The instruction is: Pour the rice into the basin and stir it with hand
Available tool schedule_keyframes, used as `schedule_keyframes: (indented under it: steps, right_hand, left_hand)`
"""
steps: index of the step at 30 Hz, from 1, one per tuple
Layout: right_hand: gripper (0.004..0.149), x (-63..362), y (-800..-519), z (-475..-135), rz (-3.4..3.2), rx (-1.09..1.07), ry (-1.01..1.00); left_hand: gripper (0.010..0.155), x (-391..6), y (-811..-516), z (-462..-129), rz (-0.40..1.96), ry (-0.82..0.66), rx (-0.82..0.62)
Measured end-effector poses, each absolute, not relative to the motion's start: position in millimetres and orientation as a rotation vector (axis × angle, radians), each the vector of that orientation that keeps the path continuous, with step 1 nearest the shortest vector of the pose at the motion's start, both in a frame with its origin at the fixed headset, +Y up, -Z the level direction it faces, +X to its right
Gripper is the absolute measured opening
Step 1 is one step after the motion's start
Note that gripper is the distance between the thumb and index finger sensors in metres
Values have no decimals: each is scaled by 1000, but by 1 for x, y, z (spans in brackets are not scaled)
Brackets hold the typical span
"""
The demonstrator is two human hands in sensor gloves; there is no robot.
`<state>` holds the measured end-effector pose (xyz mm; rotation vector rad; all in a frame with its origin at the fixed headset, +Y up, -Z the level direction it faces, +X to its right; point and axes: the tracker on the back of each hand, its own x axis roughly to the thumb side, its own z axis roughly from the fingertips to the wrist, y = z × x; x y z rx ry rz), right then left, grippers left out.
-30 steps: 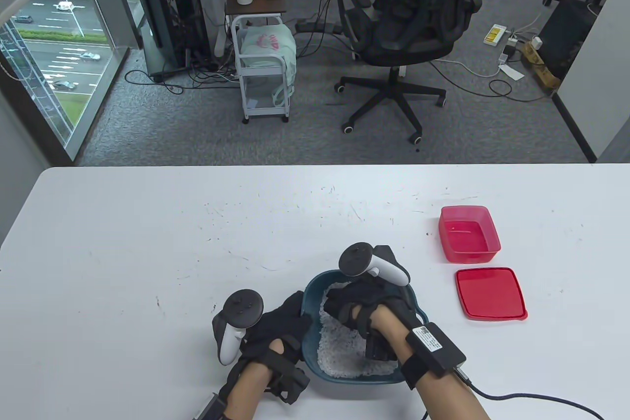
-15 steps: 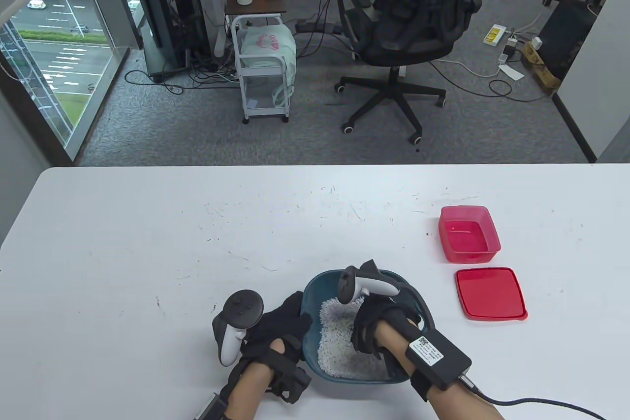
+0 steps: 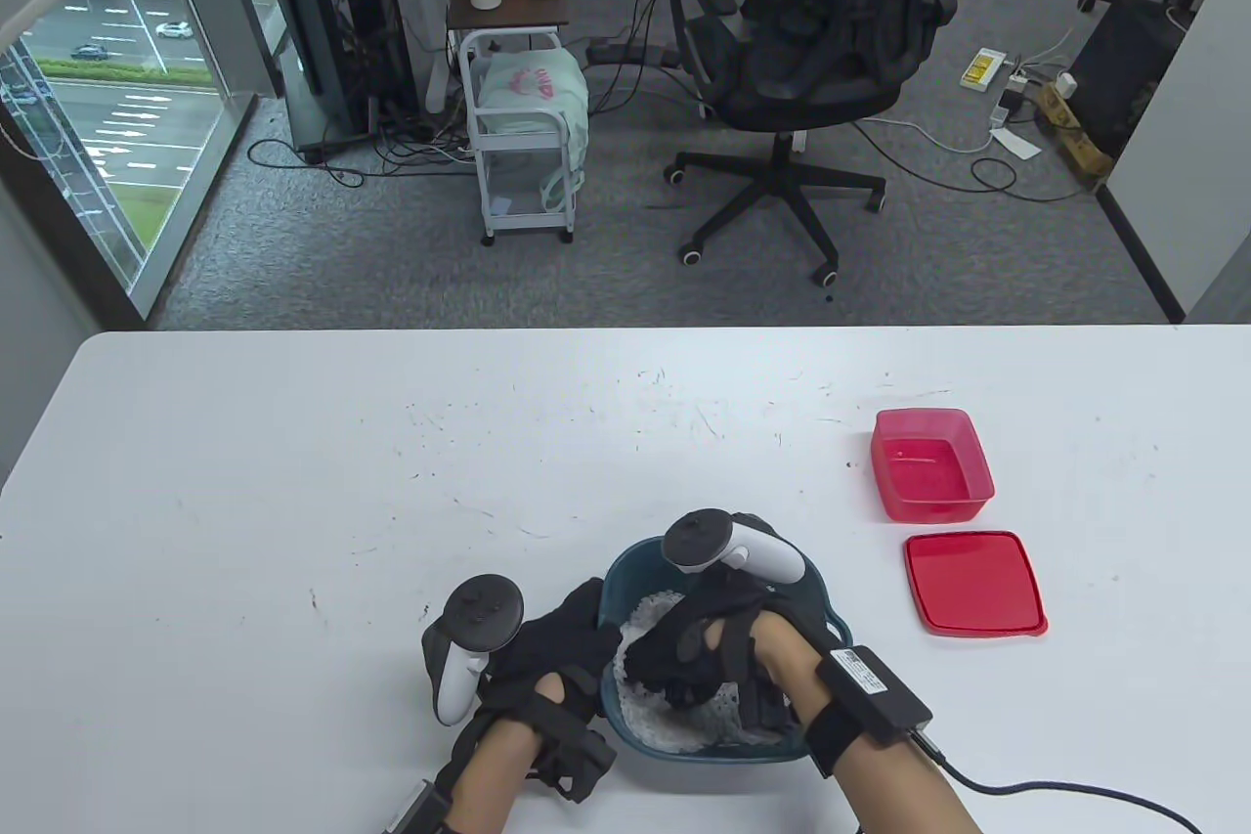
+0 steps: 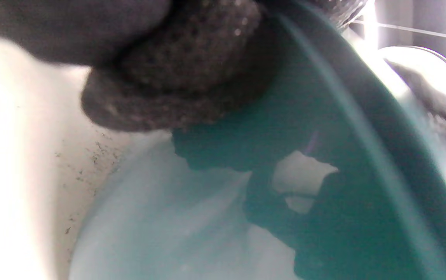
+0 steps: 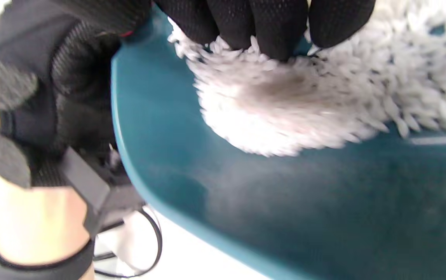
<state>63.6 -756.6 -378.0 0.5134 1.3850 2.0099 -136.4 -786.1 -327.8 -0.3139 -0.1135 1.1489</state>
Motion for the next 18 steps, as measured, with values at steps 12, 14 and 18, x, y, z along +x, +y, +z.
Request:
schedule_keyframes:
  steps: [12,14,18]
  right_hand:
    - [67,87,-742,-392,2490,221,1177]
    - [68,91,-739,-390,2613,158,1181]
    - [68,92,-737,-382,2782,122,1262]
  left_hand:
    - [66,-136,-786,-328,1148,-116,-314]
    - [66,-136,-786,-328,1147,-113,-313]
    - [66,-136,-786,-328,1145,-108,-311]
